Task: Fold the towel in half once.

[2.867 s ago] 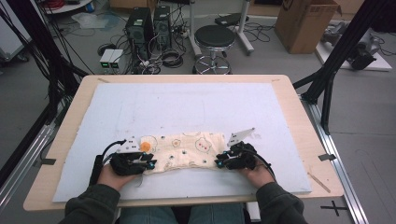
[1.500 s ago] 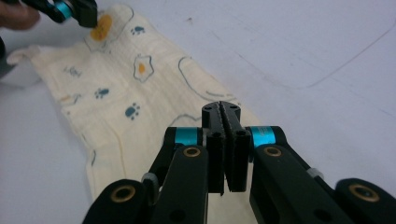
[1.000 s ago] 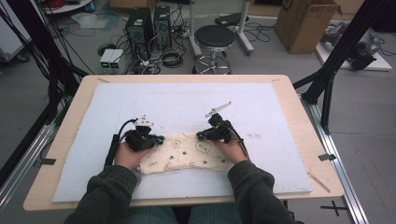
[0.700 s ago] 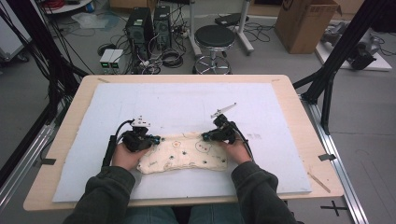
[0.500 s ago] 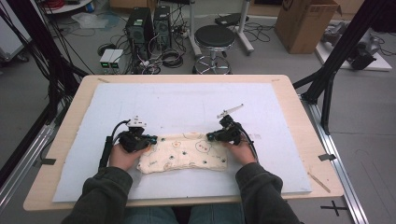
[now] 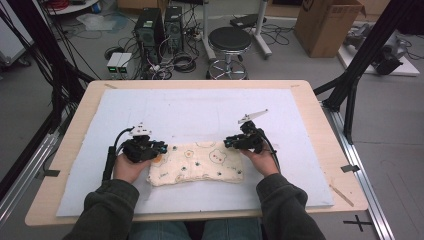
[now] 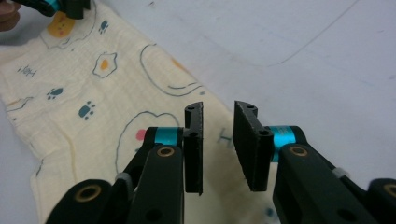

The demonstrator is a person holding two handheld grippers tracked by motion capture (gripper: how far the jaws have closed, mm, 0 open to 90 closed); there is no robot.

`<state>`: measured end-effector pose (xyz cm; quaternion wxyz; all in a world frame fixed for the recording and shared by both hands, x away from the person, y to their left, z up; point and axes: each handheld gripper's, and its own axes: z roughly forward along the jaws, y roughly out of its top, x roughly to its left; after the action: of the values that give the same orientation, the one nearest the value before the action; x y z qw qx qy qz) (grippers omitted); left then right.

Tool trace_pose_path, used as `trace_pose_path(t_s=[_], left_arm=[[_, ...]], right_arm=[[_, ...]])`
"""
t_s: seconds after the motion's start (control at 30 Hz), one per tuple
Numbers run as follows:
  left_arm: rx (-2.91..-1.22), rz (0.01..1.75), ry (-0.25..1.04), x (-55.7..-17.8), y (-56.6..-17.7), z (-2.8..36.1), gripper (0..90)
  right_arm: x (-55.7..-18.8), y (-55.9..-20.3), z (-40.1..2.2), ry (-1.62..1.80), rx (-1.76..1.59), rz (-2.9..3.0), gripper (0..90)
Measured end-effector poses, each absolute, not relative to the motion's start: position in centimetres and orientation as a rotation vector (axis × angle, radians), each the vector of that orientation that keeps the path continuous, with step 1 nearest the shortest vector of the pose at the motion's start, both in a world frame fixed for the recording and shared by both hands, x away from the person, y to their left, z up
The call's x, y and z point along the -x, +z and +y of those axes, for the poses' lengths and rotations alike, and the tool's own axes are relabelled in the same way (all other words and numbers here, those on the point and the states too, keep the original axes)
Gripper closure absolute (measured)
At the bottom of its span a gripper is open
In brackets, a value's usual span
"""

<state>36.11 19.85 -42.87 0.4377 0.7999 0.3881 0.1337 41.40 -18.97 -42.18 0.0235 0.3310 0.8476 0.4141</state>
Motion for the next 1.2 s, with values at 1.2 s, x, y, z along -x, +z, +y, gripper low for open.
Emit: trace_pose_path(t_s=[1.2], left_arm=[[-2.009,1.051,0.36,-37.7,-43.6,20.3,85.4]], right_arm=[[-42.0,-42.1,-22.2,1.064,-1.065,2.61,87.0]])
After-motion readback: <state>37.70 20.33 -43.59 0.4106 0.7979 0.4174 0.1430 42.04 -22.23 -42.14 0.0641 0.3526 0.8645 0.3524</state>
